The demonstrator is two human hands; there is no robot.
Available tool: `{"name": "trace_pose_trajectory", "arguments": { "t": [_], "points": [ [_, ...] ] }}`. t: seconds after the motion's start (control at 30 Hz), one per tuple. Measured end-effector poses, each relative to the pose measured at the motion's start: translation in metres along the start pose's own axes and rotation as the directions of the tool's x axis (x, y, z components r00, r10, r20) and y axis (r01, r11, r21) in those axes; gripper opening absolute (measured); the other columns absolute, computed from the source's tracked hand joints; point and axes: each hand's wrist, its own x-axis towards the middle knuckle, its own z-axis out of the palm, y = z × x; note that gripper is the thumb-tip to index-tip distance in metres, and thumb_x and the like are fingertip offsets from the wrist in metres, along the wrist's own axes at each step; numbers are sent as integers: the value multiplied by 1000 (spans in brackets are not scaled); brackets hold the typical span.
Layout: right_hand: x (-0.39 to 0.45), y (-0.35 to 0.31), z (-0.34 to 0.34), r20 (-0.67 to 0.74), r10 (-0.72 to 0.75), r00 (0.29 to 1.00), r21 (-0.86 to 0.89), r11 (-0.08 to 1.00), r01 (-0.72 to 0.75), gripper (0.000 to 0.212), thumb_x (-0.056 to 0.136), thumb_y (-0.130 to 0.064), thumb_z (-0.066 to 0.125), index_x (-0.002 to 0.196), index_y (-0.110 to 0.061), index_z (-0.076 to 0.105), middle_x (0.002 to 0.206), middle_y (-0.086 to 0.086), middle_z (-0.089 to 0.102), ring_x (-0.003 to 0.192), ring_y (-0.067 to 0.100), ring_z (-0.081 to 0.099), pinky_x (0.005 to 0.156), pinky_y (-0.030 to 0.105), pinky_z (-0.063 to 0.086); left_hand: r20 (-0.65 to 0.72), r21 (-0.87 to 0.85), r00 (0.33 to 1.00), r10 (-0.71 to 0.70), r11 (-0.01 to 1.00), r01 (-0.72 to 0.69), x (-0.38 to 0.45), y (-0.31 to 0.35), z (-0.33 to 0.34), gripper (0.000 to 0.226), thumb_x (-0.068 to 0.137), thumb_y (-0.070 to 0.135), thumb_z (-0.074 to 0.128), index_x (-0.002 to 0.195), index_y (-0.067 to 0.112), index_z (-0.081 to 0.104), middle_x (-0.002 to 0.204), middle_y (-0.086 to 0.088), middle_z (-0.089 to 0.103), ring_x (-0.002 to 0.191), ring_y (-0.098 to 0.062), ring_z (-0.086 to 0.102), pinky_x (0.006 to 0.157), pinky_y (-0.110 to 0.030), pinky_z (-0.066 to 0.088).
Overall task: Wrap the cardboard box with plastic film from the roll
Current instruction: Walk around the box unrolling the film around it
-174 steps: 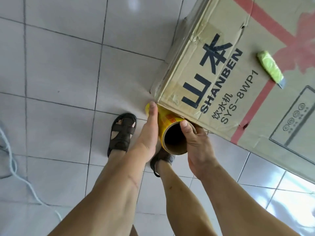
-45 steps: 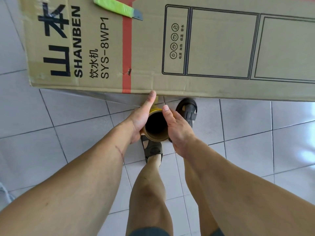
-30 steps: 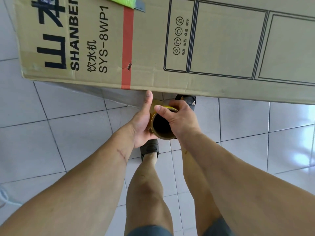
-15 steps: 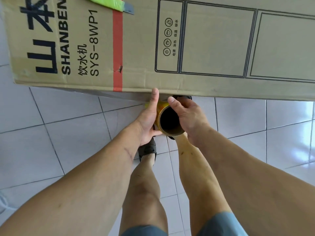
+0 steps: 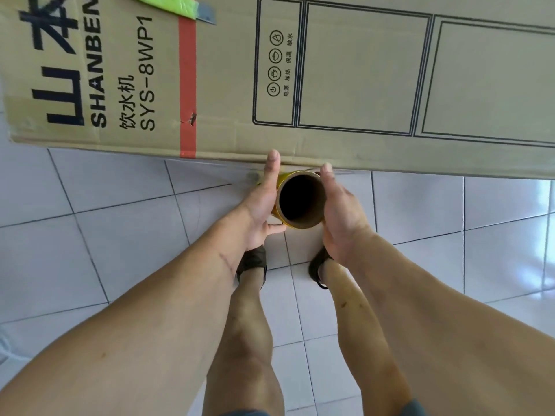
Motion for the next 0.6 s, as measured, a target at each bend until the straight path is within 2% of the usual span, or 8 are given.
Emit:
{"name": "trace_pose_trajectory", "arguments": {
  "t": [0.07,0.13,0.2,0.27,0.37,0.43,0.47,0.6],
  "points": [
    [0,-1,-2,3,18,1000,27,999,-18,52,94,-63,49,133,-31,60,127,-3,66,121,17,58,102,36,45,-44,31,999,-15,999,17,4,3,5,109,83,102,28,153,26,62,137,-2,77,138,-24,66,118,-54,52],
    [0,-3,-6,45,10,999,49,999,-13,43,97,-57,53,131,-32,60,122,-6,65,116,15,60,99,32,49,-61,10,997,-36,999,36,10,1,9,107,86,100,26,146,23,68,133,-4,80,132,-23,71,117,-52,55],
    [-1,-7,-13,88,-25,996,15,1000,24,36,98,-47,58,130,-31,60,117,-7,65,107,8,61,83,21,49,-17,-40,998,-56,998,55,11,-7,13,114,81,104,25,145,21,70,134,-6,80,131,-23,74,116,-49,57],
    [1,-12,-20,111,-49,993,-55,997,56,37,96,-43,63,131,-29,61,118,-3,65,105,11,62,78,20,49,14,-78,999,-48,996,49,13,-15,17,122,71,109,29,149,23,68,139,-6,78,135,-24,71,116,-50,55],
    [5,-14,-30,133,-42,990,-85,995,53,37,94,-45,65,126,-26,60,119,-1,66,105,14,62,76,21,49,-93,-3,996,10,1000,-10,18,-15,27,128,53,112,44,147,29,67,143,-1,76,138,-20,66,117,-48,46],
    [6,-13,-35,120,7,993,-12,1000,-5,44,95,-50,61,129,-24,55,121,-1,65,109,14,62,76,21,46,-176,40,983,48,998,-41,22,-12,30,130,45,110,49,144,27,69,139,1,78,135,-17,67,116,-43,43],
    [9,-14,-37,112,16,994,-6,1000,-15,50,96,-54,58,134,-23,54,124,-1,64,113,15,60,78,22,45,-150,32,987,52,998,-48,22,-10,32,128,46,109,49,142,27,72,135,2,80,134,-16,69,118,-41,43],
    [17,-26,-46,96,-7,995,-231,973,29,67,88,-65,61,136,-18,55,123,2,65,113,22,62,92,35,51,-45,-64,999,-24,998,21,22,-6,48,120,75,110,31,144,20,71,134,-3,81,132,-21,73,121,-49,51]
  ]
}}
